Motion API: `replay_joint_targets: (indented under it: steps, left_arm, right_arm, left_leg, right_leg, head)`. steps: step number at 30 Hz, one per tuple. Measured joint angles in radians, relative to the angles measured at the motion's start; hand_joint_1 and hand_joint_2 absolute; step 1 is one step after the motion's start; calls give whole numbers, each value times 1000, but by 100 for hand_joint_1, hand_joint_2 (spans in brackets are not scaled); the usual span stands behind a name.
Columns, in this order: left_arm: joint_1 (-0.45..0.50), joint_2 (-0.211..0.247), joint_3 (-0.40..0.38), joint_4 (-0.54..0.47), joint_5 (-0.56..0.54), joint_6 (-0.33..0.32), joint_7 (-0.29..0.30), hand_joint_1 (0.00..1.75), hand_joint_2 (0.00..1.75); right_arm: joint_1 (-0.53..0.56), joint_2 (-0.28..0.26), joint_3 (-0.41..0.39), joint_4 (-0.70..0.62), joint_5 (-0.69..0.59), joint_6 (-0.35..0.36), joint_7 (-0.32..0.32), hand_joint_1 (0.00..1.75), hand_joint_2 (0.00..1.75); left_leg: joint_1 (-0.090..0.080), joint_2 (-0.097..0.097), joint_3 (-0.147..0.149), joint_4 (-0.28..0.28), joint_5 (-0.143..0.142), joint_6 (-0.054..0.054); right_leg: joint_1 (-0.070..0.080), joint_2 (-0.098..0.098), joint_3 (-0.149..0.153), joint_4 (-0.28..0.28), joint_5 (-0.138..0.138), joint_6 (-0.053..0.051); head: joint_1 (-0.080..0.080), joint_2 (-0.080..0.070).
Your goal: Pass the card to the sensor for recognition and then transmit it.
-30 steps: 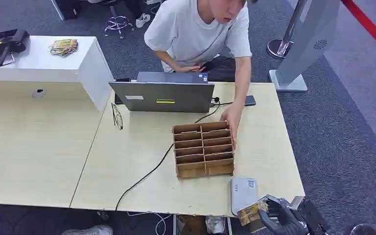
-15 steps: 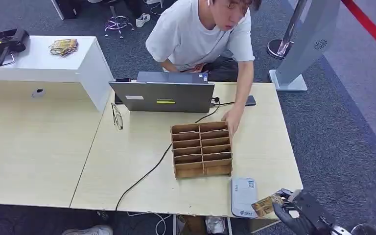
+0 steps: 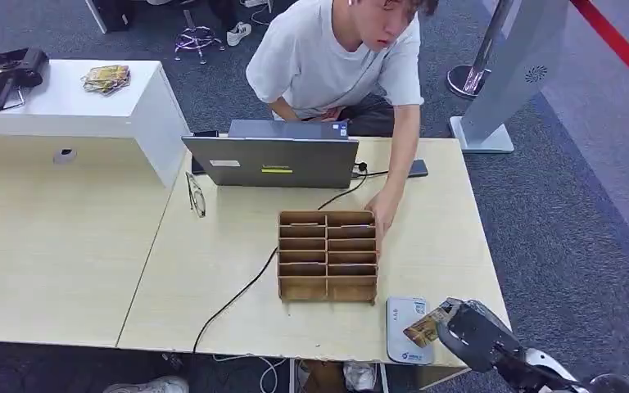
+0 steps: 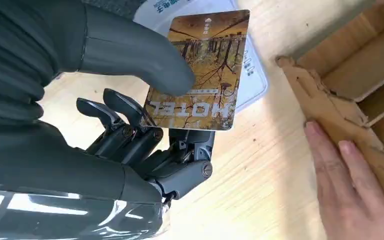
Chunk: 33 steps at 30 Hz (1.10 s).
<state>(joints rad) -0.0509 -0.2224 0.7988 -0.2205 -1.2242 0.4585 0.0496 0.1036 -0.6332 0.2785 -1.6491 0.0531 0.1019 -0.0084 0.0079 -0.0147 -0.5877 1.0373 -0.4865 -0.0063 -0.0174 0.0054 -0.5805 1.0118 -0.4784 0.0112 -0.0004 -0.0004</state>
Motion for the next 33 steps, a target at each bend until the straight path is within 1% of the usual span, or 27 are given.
replay_joint_targets:
  steps: [8, 11, 16, 18, 25, 28, 33]
  left_arm:
    - [0, 0, 0, 0, -9, 0, 2, 0, 0]
    - [-1, 0, 0, 0, -14, -1, 10, 0, 0]
    - [-1, 0, 0, 0, -19, -1, 11, 0, 0]
    - [-1, 0, 0, 0, -19, -1, 11, 0, 0]
    - [-1, -1, 0, 0, -19, 0, 11, 0, 0]
    - [-1, -2, 0, 0, -19, -1, 11, 0, 0]
    - [0, -3, 0, 0, -14, -2, 11, 0, 0]
  right_arm:
    - [-65, 0, 69, 58, 32, 10, 27, 175, 175]
    - [-83, 0, 88, 81, 57, 12, 44, 175, 175]
    - [-104, 10, 126, 116, 129, -40, 60, 175, 175]
    - [-110, 23, 139, 132, 165, -71, 65, 175, 175]
    - [-119, 107, 170, 185, 334, -207, 72, 175, 175]
    - [-120, 158, 175, 195, 414, -266, 66, 175, 175]
    - [-117, 259, 173, 198, 569, -394, 21, 175, 175]
  left_leg:
    - [0, 0, 0, 0, 0, 0]
    - [0, 0, 0, 0, 0, 0]
    - [0, 0, 0, 0, 0, 0]
    - [0, 0, 0, 0, 0, 0]
    - [1, 0, 0, 0, 0, 0]
    - [1, 0, 0, 0, 0, 0]
    - [1, 0, 0, 0, 0, -1]
  right_leg:
    - [0, 0, 0, 0, 0, 0]
    - [0, 0, 0, 0, 0, 0]
    - [0, 0, 0, 0, 0, 0]
    - [0, 0, 0, 0, 0, 0]
    - [1, 0, 0, 0, 0, 0]
    - [1, 0, 0, 0, 0, 0]
    - [1, 0, 0, 0, 0, 0]
  head:
    - [0, 0]
    - [0, 0]
    - [0, 0]
    - [0, 0]
    - [0, 0]
    - [0, 0]
    - [0, 0]
